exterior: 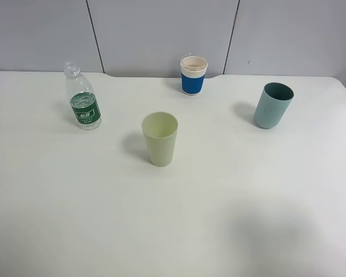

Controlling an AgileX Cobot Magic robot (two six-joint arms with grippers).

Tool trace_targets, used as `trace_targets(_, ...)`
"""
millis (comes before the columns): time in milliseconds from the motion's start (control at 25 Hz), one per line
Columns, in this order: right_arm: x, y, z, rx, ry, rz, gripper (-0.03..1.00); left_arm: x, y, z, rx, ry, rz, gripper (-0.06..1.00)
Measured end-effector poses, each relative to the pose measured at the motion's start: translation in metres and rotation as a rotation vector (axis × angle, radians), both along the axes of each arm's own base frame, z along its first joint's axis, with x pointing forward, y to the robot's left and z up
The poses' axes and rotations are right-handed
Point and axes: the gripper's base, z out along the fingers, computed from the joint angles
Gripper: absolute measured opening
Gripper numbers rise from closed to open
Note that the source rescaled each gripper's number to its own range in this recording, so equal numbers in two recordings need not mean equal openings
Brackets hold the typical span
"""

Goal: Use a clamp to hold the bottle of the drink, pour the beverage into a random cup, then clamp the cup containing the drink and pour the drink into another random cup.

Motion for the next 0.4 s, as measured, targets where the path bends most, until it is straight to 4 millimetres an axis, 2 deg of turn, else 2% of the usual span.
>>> trace_targets(400, 0.0, 0.0, 0.0, 0.0, 0.0, 0.0, 0.76, 0.0, 0.0, 0.0, 0.0, 0.0, 0.0, 1.0)
